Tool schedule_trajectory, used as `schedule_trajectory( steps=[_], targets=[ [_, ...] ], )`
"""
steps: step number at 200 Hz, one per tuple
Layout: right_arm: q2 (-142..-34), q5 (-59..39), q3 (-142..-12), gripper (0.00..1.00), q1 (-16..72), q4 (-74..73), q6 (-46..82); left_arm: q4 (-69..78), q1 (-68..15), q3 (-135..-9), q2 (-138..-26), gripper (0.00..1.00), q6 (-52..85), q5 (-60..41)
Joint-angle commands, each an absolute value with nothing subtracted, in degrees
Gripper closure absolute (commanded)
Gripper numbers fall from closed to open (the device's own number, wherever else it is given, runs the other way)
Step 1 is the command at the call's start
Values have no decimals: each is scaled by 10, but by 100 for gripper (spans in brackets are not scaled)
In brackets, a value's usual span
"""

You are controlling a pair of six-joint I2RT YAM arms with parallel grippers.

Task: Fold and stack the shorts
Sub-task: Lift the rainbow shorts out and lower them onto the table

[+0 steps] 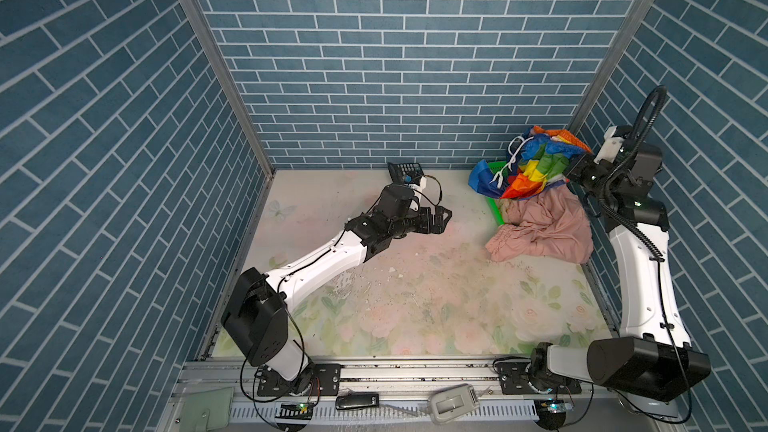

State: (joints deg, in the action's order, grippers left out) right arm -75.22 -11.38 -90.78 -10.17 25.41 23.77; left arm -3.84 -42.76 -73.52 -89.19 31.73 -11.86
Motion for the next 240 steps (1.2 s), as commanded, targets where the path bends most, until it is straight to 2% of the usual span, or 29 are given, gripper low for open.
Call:
schedule_trajectory(
  steps=[1,19,33,61,96,111,131,135,161,205,240],
  targets=[
    [-762,-130,-979,100,-103,244,247,-66,-426,-748,-873,0,297,-110],
    [-770,-184,-1010,100,-92,228,273,-75,-420,-738,-860,0,292,-102],
    [-779,-201,-1034,100,-42,228,270,-75,-406,-725,-845,0,297,-99],
    [-815,-240,-1063,100,141,237,242,-69,-350,-689,-801,0,329,-124],
    [-878,-286,-1068,100,316,252,201,-84,-271,-626,-710,0,355,-117],
    [-890,-260,-1040,100,329,239,207,-104,-238,-603,-669,0,361,-104],
    [-920,-250,-989,100,297,226,236,-127,-206,-574,-616,1,373,-81],
    [-929,-249,-982,97,291,232,239,-127,-201,-567,-606,0,376,-79],
    [-985,-238,-953,51,278,303,227,-131,-190,-543,-589,0,383,-89],
    [-886,-212,-745,2,277,243,225,-91,-191,-500,-631,0,412,-161],
    [-837,-204,-614,1,272,189,244,-61,-197,-476,-656,0,428,-180]
  ],
)
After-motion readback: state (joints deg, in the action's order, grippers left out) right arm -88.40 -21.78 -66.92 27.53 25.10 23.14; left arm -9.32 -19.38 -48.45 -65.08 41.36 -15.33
